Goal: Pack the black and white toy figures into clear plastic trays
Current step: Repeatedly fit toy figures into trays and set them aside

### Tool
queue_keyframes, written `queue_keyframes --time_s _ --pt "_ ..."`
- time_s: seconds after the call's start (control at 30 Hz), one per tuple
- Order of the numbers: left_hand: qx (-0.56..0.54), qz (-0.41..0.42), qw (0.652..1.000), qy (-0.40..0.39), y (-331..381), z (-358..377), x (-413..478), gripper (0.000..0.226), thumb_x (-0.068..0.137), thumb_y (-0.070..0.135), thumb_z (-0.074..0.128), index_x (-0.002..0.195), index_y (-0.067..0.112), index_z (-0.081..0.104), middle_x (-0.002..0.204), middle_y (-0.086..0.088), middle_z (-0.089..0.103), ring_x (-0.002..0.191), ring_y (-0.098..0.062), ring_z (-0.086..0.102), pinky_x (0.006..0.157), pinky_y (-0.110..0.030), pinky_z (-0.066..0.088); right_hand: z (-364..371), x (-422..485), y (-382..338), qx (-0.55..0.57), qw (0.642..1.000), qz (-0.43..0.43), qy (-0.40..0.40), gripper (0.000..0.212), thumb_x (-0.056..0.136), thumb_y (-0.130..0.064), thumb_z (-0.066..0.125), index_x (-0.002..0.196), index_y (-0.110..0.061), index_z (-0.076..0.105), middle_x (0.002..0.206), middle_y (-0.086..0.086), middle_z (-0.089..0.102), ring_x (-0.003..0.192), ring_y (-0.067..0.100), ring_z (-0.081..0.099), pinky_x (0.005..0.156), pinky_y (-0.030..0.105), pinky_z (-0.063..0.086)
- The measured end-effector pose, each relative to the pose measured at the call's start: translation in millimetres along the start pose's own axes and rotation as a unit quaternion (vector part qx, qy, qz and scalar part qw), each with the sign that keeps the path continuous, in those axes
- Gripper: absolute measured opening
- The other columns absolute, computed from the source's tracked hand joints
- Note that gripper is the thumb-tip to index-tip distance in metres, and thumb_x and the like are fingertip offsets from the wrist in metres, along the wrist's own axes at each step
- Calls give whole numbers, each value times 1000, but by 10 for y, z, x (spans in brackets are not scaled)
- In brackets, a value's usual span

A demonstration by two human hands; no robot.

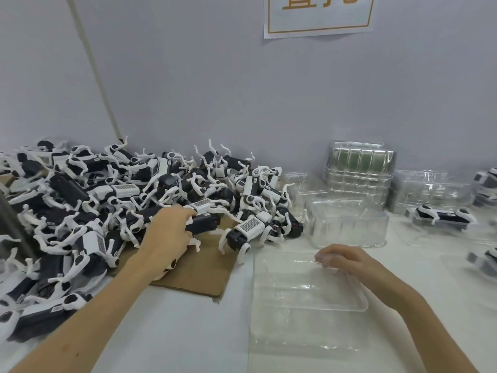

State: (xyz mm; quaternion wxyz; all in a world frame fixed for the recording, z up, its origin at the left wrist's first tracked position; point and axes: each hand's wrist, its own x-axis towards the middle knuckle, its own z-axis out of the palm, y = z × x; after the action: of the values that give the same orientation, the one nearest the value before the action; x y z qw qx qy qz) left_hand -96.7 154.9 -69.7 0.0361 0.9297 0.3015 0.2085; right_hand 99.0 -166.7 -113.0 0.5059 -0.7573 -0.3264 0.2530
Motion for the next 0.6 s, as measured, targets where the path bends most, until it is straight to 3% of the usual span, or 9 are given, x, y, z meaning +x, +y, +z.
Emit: queue_keyframes --time_s 0.1,0.27,0.4,0.5,0.6 --pt "-60 23 992 105 43 -73 -110 51 77 -1 76 125 14 67 120 -3 65 111 -29 53 94 -37 42 -14 11 -23 3 998 -32 60 15 93 -18 65 97 -28 75 101 -18 72 98 -3 63 84 19 41" --pt "-148 92 946 272 379 -140 -386 57 72 -11 76 124 11 67 119 -3 64 110 -26 54 102 -13 28 -28 11 -102 43 972 -115 199 21 92 -4 63 96 -22 73 97 -11 74 97 6 66 83 23 46" --pt "-195 168 923 287 816 -131 -529 60 69 -14 76 123 10 67 122 -2 63 113 -22 54 107 -12 29 -11 -52 -232 87 967 -168 171 19 95 -9 60 108 -19 70 102 -2 75 99 17 69 87 37 50" --pt "-235 195 916 260 1091 -45 -610 60 70 -12 79 123 13 67 124 3 61 116 -20 53 107 -14 31 112 -83 -306 90 965 -202 143 26 91 -29 56 113 -21 67 106 -2 74 99 16 69 86 36 49" --pt "-266 219 913 218 1263 68 -645 57 71 -8 81 122 16 67 123 5 62 115 -16 54 105 -17 37 173 -76 -327 127 949 -234 170 35 91 -35 46 118 -22 63 110 0 72 100 19 67 86 35 48"
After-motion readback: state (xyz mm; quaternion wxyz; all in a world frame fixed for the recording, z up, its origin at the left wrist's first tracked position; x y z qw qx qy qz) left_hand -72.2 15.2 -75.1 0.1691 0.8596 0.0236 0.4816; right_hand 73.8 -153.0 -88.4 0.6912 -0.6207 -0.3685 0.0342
